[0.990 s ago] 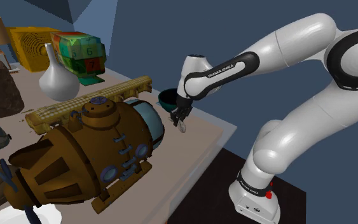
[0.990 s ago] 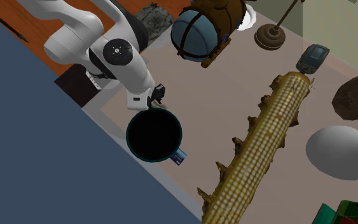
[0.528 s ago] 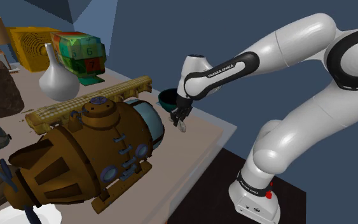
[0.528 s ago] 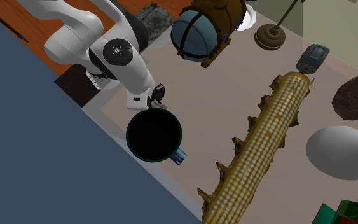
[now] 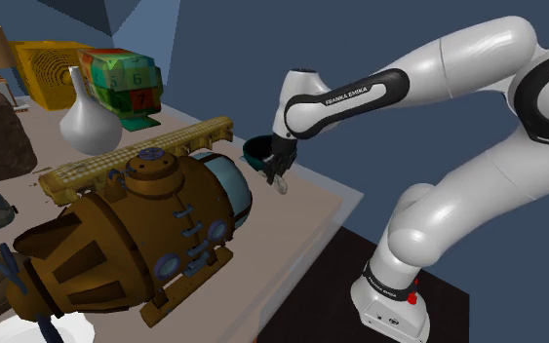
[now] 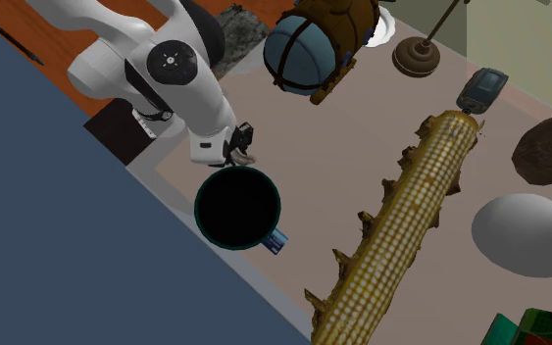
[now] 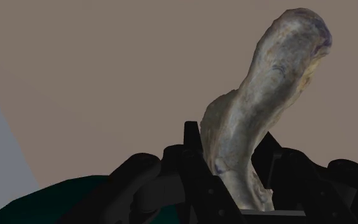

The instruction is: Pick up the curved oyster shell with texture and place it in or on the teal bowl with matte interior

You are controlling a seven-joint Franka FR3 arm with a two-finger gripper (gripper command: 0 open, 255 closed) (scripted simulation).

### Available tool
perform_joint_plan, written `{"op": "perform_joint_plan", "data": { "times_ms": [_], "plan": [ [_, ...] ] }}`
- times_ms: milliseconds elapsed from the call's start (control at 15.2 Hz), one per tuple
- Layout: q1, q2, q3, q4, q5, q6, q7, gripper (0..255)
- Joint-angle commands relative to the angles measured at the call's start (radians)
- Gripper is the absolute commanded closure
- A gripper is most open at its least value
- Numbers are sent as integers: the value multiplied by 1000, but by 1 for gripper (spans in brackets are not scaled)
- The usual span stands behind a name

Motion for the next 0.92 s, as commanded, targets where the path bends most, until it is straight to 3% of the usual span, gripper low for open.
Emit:
{"op": "perform_joint_plan", "data": {
  "times_ms": [0,858],
  "plan": [
    [0,-14,1,17,-1,-32,3,255],
    [-3,-70,4,154,-8,-224,16,255]
  ]
}}
